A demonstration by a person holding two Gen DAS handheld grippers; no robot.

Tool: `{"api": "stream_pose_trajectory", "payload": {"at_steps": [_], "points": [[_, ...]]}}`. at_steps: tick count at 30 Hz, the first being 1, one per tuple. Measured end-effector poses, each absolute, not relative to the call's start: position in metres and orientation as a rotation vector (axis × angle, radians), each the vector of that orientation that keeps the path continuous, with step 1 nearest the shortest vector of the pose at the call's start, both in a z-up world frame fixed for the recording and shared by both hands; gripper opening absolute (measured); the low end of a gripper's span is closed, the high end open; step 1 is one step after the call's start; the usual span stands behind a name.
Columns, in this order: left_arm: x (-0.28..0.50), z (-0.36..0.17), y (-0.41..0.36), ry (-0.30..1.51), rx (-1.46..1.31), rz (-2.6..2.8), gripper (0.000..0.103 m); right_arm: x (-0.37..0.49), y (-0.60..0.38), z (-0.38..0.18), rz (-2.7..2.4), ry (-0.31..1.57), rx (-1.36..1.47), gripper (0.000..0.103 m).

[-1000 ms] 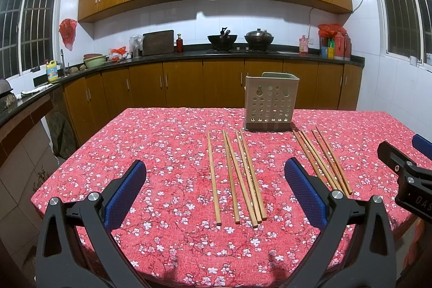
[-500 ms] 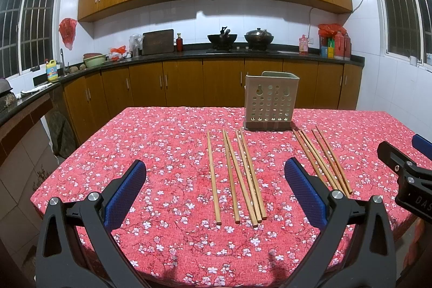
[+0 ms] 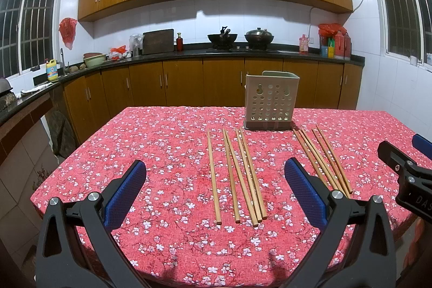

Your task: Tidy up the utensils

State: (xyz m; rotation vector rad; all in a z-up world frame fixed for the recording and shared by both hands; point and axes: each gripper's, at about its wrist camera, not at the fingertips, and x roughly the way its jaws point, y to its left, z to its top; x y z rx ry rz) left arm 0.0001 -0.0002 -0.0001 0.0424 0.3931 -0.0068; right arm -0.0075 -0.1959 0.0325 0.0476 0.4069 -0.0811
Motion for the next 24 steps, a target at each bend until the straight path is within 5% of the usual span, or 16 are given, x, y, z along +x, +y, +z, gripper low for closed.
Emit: {"api": "stream_pose_trajectory", "payload": {"at_steps": [24], "points": [[0.0003, -0.0002, -0.0002, 0.396, 0.042, -0.007, 0.101, -0.0059, -0.1947, 0.0302, -0.081, 0.408, 0.048, 0.099]]}}
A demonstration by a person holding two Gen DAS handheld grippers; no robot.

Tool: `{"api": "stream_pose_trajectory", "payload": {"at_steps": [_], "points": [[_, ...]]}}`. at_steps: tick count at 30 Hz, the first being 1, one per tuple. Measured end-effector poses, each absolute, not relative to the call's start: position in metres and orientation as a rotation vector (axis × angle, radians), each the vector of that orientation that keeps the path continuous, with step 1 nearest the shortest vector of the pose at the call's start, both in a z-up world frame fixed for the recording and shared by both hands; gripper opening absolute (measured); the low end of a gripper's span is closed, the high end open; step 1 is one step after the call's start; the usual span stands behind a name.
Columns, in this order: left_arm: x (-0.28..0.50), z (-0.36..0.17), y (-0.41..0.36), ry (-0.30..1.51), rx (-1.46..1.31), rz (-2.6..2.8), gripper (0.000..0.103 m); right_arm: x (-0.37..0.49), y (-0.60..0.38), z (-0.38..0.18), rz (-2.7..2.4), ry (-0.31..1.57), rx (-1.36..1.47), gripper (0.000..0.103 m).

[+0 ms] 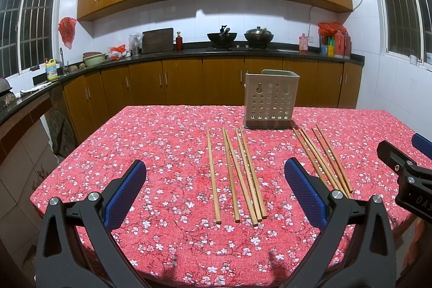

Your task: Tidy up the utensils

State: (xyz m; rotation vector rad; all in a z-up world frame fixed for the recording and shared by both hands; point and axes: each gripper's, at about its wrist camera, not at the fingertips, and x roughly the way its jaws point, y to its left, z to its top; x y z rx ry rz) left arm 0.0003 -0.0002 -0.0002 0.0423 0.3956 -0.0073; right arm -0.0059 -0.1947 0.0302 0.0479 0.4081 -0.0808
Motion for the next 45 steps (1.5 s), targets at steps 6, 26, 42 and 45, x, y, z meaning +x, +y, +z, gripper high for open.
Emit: {"api": "stream_pose_trajectory", "payload": {"at_steps": [6, 26, 42, 45], "points": [[0.0, 0.0, 0.0, 0.396, 0.043, -0.007, 0.101, -0.006, -0.195, 0.031, -0.081, 0.409, 0.048, 0.099], [0.027, -0.016, 0.016, 0.52, -0.009, 0.025, 0.101, 0.024, -0.225, 0.006, -0.12, 0.542, 0.176, 0.099], [0.076, -0.044, 0.052, 0.724, -0.1, 0.013, 0.101, 0.11, -0.259, -0.047, -0.148, 0.838, 0.267, 0.039], [0.085, -0.045, 0.051, 0.737, -0.089, 0.009, 0.099, 0.121, -0.255, -0.055, -0.13, 0.872, 0.269, 0.034]]}}
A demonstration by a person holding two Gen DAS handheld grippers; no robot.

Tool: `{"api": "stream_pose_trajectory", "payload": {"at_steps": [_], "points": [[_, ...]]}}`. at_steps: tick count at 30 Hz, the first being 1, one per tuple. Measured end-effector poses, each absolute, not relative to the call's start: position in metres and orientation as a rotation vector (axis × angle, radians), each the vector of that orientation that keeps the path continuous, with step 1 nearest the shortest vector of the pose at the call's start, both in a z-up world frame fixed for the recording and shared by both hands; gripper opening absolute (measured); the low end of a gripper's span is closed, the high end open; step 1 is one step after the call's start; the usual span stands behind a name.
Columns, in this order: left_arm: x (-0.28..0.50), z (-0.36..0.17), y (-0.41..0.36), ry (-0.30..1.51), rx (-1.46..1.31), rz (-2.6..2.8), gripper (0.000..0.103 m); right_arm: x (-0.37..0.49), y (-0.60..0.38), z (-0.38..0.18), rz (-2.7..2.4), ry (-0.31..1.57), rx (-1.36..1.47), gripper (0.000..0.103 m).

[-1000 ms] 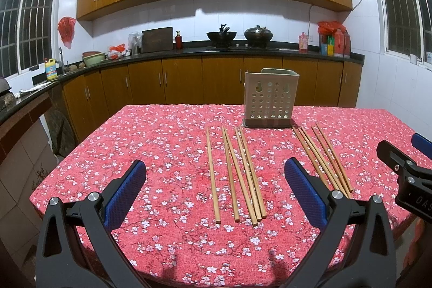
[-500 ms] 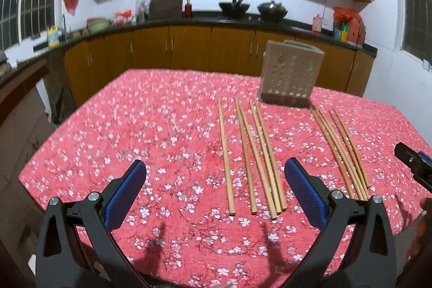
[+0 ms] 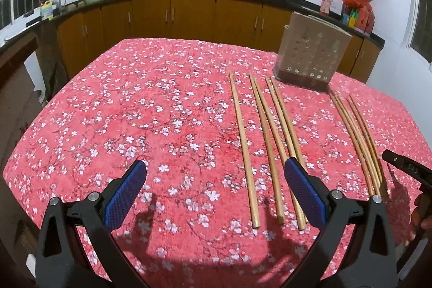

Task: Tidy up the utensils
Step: 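Lower the right gripper onto a wooden chopstick and close it while the left gripper grasps another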

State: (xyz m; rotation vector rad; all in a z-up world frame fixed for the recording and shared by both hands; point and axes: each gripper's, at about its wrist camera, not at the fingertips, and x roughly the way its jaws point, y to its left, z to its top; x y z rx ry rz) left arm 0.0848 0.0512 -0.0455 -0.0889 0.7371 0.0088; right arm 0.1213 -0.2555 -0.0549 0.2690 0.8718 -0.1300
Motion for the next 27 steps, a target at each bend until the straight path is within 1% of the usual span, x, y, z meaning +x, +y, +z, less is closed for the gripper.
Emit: {"api": "stream_pose_trajectory", "payload": {"at_steps": [1, 3, 4, 5, 6, 7, 9, 10, 13, 14, 16, 18, 23, 26, 27], "points": [[0.087, -0.046, 0.051, 0.74, -0.085, 0.004, 0.097, 0.124, -0.254, -0.057, -0.128, 0.882, 0.265, 0.031], [0.093, -0.048, 0.048, 0.756, -0.073, -0.012, 0.084, 0.128, -0.252, -0.062, -0.125, 0.9, 0.257, 0.025], [0.095, -0.049, 0.047, 0.763, -0.069, -0.019, 0.081, 0.127, -0.252, -0.061, -0.128, 0.888, 0.248, 0.023], [0.098, -0.051, 0.045, 0.772, -0.065, -0.028, 0.074, 0.127, -0.251, -0.061, -0.13, 0.888, 0.237, 0.021], [0.101, -0.052, 0.044, 0.779, -0.062, -0.036, 0.069, 0.127, -0.25, -0.062, -0.133, 0.884, 0.228, 0.018], [0.103, -0.053, 0.043, 0.787, -0.06, -0.046, 0.067, 0.127, -0.25, -0.062, -0.135, 0.885, 0.222, 0.016], [0.107, -0.057, 0.039, 0.801, -0.055, -0.064, 0.058, 0.127, -0.252, -0.062, -0.133, 0.881, 0.226, 0.015], [0.109, -0.058, 0.037, 0.81, -0.053, -0.074, 0.056, 0.126, -0.252, -0.062, -0.133, 0.88, 0.226, 0.014], [0.114, -0.063, 0.035, 0.833, -0.056, -0.097, 0.044, 0.127, -0.252, -0.062, -0.134, 0.877, 0.222, 0.013], [0.115, -0.065, 0.034, 0.843, -0.056, -0.103, 0.043, 0.126, -0.251, -0.062, -0.136, 0.875, 0.219, 0.013], [0.117, -0.069, 0.033, 0.859, -0.048, -0.104, 0.036, 0.126, -0.251, -0.061, -0.139, 0.873, 0.215, 0.013], [0.12, -0.073, 0.033, 0.88, -0.045, -0.1, 0.031, 0.126, -0.251, -0.061, -0.139, 0.872, 0.215, 0.013], [0.123, -0.075, 0.033, 0.883, -0.027, -0.094, 0.023, 0.127, -0.251, -0.062, -0.14, 0.872, 0.212, 0.013], [0.132, -0.075, 0.029, 0.89, 0.011, -0.09, 0.014, 0.131, -0.249, -0.062, -0.142, 0.877, 0.195, 0.013], [0.138, -0.075, 0.028, 0.895, 0.024, -0.089, 0.01, 0.134, -0.249, -0.061, -0.142, 0.882, 0.187, 0.009]]}}
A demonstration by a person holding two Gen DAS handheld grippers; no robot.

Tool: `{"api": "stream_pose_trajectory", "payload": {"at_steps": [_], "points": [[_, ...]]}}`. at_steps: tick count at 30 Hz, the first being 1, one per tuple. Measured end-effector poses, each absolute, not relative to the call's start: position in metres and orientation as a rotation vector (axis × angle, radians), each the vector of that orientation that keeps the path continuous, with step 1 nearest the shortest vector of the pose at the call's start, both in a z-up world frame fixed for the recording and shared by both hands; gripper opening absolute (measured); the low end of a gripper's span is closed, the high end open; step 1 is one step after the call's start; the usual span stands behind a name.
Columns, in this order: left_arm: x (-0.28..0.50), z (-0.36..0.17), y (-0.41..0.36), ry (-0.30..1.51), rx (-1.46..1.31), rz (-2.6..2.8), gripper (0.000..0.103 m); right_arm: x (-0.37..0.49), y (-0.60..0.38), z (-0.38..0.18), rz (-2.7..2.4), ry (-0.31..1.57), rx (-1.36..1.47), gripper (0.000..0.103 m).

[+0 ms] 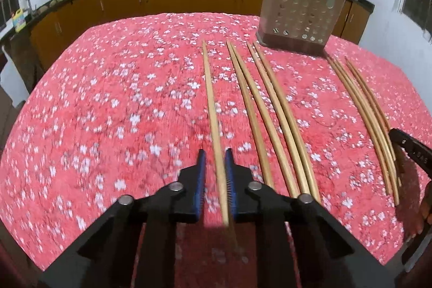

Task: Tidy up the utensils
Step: 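Lower the right gripper onto a wooden chopstick and close it while the left gripper grasps another, then lift the held chopstick with the right gripper over the holder while the left gripper carries its own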

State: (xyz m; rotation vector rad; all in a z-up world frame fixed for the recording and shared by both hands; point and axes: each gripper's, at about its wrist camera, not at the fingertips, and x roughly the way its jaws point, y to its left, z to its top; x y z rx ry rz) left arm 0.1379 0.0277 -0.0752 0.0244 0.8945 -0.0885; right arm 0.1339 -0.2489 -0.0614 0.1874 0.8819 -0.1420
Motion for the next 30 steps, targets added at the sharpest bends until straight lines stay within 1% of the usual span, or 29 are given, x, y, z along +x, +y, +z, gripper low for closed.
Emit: {"api": "stream_pose_trajectory", "payload": {"at_steps": [1, 7, 23, 26, 30], "points": [[0.145, -0.075, 0.028, 0.901, 0.036, -0.087, 0.008, 0.139, -0.249, -0.061, -0.139, 0.891, 0.18, 0.008], [0.17, -0.076, 0.036, 0.895, 0.055, -0.078, 0.008, 0.164, -0.265, -0.062, -0.147, 0.885, 0.22, 0.008], [0.165, -0.07, 0.037, 0.89, 0.036, -0.104, 0.008, 0.161, -0.265, -0.062, -0.14, 0.88, 0.216, 0.008], [0.165, -0.065, 0.041, 0.891, 0.033, -0.1, 0.008, 0.157, -0.267, -0.052, -0.142, 0.858, 0.217, 0.008], [0.162, -0.04, 0.05, 0.829, 0.027, -0.092, 0.008, 0.148, -0.27, -0.024, -0.146, 0.776, 0.201, 0.008]]}}
